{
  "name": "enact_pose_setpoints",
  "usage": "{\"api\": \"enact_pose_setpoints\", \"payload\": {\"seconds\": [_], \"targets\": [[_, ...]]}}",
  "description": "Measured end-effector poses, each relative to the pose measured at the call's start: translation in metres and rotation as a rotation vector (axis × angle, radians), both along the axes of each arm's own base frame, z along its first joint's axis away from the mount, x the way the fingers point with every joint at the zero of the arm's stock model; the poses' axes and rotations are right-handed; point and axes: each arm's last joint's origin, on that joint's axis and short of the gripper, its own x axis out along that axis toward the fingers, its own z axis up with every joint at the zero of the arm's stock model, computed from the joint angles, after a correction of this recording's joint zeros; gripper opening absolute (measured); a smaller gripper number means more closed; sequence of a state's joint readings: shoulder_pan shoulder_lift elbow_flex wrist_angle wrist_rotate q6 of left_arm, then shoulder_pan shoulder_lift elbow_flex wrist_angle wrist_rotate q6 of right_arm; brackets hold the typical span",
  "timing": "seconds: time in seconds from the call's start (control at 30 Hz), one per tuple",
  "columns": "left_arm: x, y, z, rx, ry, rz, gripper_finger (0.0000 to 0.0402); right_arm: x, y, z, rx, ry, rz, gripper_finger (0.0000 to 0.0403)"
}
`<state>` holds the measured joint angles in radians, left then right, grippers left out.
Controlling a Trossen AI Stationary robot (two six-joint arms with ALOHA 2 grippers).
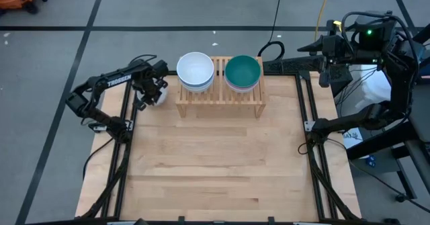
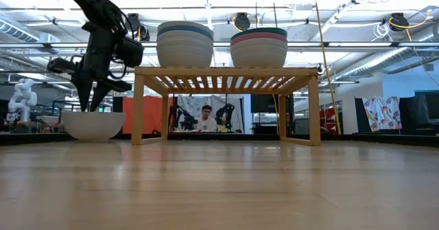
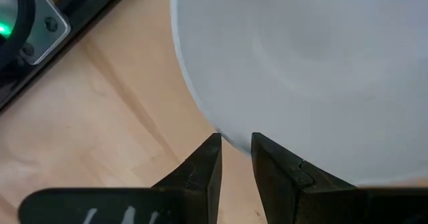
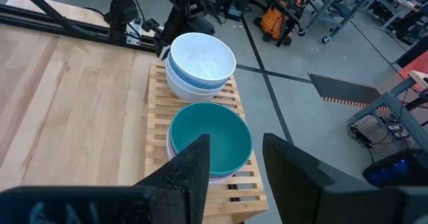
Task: Place and stack bowls onto a shelf
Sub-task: Stack the white bowl on top of the green bowl on the shelf
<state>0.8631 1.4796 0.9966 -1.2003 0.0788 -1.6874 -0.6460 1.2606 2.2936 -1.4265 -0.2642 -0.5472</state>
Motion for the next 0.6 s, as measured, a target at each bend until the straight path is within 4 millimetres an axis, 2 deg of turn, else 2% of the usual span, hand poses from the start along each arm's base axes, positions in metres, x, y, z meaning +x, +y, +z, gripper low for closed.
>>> {"api": "enact_pose_setpoints", "payload": {"seconds": [0.37, 0.43, 0.6], "targets": [[-0.013, -0.011, 0.028, 0.174, 0.006, -0.026, 0.0088, 0.000, 0.000, 0.000, 0.000, 0.000, 0.000, 0.0134], [-0.012, -0.013, 0.028, 0.178, 0.013, -0.096, 0.0088, 0.000, 0.000, 0.000, 0.000, 0.001, 0.000, 0.0134], [-0.011, -0.014, 0.028, 0.171, -0.001, -0.419, 0.0088, 0.000, 0.000, 0.000, 0.000, 0.000, 0.000, 0.0134]]}}
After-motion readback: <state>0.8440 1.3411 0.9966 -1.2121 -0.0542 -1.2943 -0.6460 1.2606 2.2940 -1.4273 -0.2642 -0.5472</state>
